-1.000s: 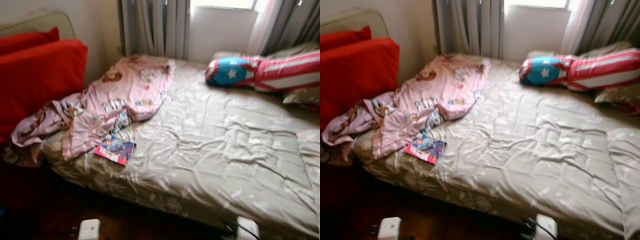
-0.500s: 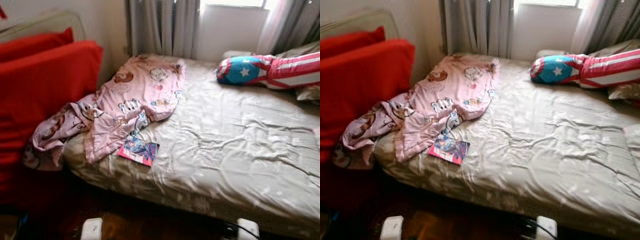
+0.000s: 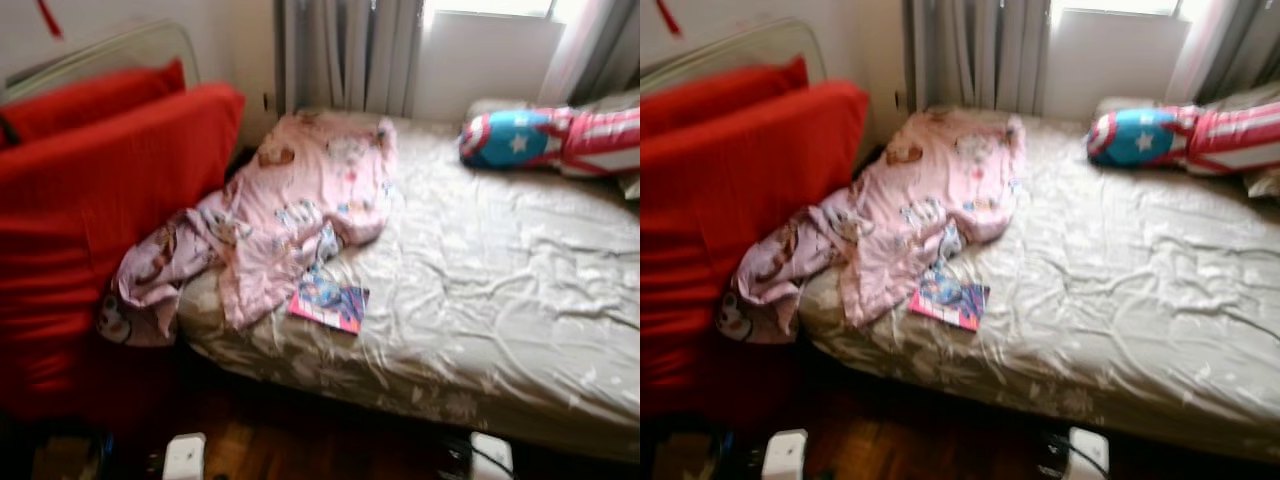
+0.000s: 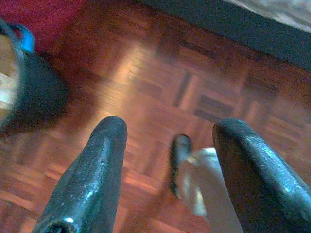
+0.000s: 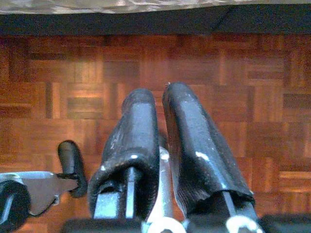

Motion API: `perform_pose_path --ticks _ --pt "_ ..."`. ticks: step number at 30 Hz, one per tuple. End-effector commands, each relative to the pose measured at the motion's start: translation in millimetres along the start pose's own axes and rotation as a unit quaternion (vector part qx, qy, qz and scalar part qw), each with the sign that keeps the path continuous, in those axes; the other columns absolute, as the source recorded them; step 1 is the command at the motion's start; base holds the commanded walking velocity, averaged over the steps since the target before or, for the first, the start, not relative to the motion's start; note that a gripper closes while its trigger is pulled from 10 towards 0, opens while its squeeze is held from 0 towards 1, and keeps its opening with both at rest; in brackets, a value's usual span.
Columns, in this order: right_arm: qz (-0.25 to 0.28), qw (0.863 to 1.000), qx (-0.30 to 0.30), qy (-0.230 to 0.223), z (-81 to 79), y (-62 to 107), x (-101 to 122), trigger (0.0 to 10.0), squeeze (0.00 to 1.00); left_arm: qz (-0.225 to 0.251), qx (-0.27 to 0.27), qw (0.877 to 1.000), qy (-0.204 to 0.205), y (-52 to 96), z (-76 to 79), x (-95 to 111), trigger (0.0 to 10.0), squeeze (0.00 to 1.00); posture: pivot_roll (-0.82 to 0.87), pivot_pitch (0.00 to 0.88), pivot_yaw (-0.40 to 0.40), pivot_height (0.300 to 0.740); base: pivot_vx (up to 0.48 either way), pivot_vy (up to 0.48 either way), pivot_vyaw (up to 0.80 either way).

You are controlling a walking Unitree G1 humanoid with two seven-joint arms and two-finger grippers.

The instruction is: Clean up the room

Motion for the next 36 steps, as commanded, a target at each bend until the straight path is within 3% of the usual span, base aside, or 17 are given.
perform_pose_path --ticks 1,18,36 --pt "0.0 1.0 -0.015 0.005 14.6 0.7 0 10.0 0.0 -0.001 -0.008 1.0 0.002 -0.6 8.7 -2 10.0 0.0 0.01 0.0 -0.026 0.74 0.0 0.0 0.0" --pt "0.003 1.0 -0.009 0.026 14.1 0.1 5 10.0 0.0 0.0 -0.014 1.0 0.007 -0.7 9.9 -1 10.0 0.0 0.01 0.0 -0.019 0.74 0.015 0.0 0.0" --pt "0.003 0.999 0.003 0.033 6.8 1.1 -1 10.0 0.0 0.003 -0.017 1.0 0.002 -1.7 11.0 3 10.0 0.0 0.02 0.0 -0.015 0.74 0.059 0.0 0.75"
Point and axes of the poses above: a point about 5 cm out from each wrist's last joint towards the gripper, its own y axis pointing back from the gripper into the wrist, its own x axis along the axis of the wrist's last joint, z = x × y, the point moved 6 cm from there along -y, pointing out of the wrist towards the gripper, and after that the axes turned 9 degrees about y, right-handed, at the moved point
